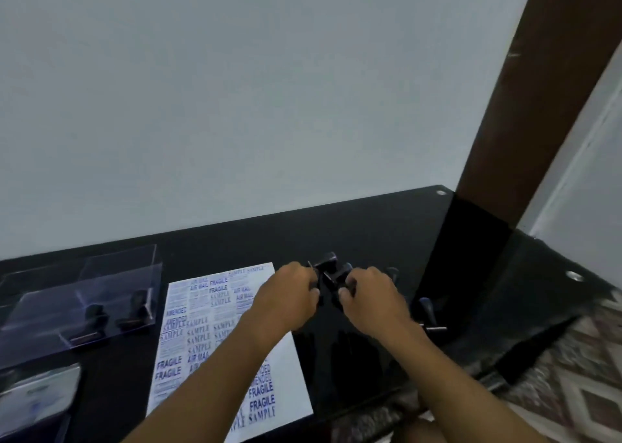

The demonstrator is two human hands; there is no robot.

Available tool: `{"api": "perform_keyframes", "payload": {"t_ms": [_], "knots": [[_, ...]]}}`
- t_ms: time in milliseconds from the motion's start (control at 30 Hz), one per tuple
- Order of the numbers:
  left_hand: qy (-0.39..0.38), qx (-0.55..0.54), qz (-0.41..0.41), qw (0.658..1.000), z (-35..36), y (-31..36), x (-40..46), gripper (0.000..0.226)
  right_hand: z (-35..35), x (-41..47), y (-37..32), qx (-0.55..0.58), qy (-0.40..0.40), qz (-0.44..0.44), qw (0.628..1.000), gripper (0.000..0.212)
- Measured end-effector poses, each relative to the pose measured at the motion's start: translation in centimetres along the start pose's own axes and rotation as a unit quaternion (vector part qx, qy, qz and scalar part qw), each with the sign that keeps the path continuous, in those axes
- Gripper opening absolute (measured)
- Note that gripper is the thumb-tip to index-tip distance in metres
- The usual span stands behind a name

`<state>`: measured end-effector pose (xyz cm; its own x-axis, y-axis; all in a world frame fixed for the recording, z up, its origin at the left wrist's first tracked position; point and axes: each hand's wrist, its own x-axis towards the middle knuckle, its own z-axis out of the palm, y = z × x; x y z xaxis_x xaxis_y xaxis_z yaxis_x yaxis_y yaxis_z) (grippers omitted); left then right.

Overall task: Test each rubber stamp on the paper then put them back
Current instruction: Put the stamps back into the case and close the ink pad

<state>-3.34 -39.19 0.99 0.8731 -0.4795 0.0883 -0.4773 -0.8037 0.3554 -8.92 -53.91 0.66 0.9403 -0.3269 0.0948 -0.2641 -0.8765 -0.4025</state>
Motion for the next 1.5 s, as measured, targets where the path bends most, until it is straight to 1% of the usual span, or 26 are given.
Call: {"api": "perform_keyframes", "payload": {"t_ms": [33,100,200,367,500,600,700,800,900,1033,1133,1200,1233,1300,1333,1433,1500], "knots": [[-0.013,-0.015,0.007,1.000,0.9,1.2,0.4,0.012,-0.5,-0.2,1.7,-0.005,-0.001,0.022,1.000,0.023],[-0.038,-0.045,0.033,0.998,3.0,4.0,1.5,0.019,-1.4,-0.3,5.1,-0.006,0.006,0.056,0.998,0.026],[-0.063,-0.082,0.060,0.993,5.8,7.0,2.7,0.030,-1.9,-0.3,8.2,-0.006,0.017,0.080,0.997,0.031],[-0.080,-0.115,0.028,0.990,9.5,10.2,4.1,0.029,-1.6,0.6,11.2,-0.016,-0.004,0.097,0.995,0.039],[-0.071,-0.125,-0.004,0.990,11.0,10.4,4.3,0.021,-0.6,1.0,11.6,-0.059,-0.010,0.076,0.995,0.032],[-0.062,-0.150,0.002,0.987,11.3,9.8,4.2,0.012,0.0,1.2,11.5,-0.060,-0.002,0.066,0.996,0.031],[-0.048,-0.169,0.017,0.984,10.9,8.8,3.8,0.014,0.7,1.2,10.8,-0.080,0.003,0.057,0.995,0.032],[-0.032,-0.184,0.006,0.982,10.3,7.6,3.3,0.011,1.2,1.1,9.6,-0.083,0.016,0.051,0.995,0.028],[-0.030,-0.194,-0.008,0.981,9.4,6.6,2.6,0.008,1.7,0.7,8.5,-0.073,0.011,0.054,0.996,0.025],[-0.001,-0.206,-0.016,0.978,7.4,4.1,1.2,0.009,2.6,0.0,6.0,-0.058,0.001,0.034,0.998,0.031],[0.044,-0.196,-0.030,0.979,4.8,1.6,0.1,0.011,2.5,0.0,2.7,-0.043,0.017,0.002,0.999,0.023],[0.080,-0.190,-0.045,0.978,2.2,-1.4,-1.2,0.013,2.7,0.3,-1.0,-0.028,0.029,-0.046,0.998,0.016],[0.087,-0.194,-0.048,0.976,1.3,-2.0,-1.5,0.015,2.5,0.2,-1.9,0.003,0.028,-0.056,0.998,0.014],[0.122,-0.202,-0.069,0.969,-1.3,-5.6,-3.2,0.016,3.1,0.5,-5.9,0.086,0.008,-0.098,0.991,0.013],[0.143,-0.194,-0.075,0.968,-2.8,-7.7,-4.1,0.015,3.5,0.7,-8.3,0.118,-0.001,-0.120,0.986,0.014],[0.206,-0.129,-0.083,0.966,-6.5,-13.0,-6.2,0.013,4.9,0.9,-14.2,0.149,-0.026,-0.181,0.972,0.015],[0.230,-0.080,-0.117,0.963,-8.8,-16.2,-7.6,0.015,6.3,1.1,-18.2,0.167,-0.031,-0.218,0.961,0.015]]}}
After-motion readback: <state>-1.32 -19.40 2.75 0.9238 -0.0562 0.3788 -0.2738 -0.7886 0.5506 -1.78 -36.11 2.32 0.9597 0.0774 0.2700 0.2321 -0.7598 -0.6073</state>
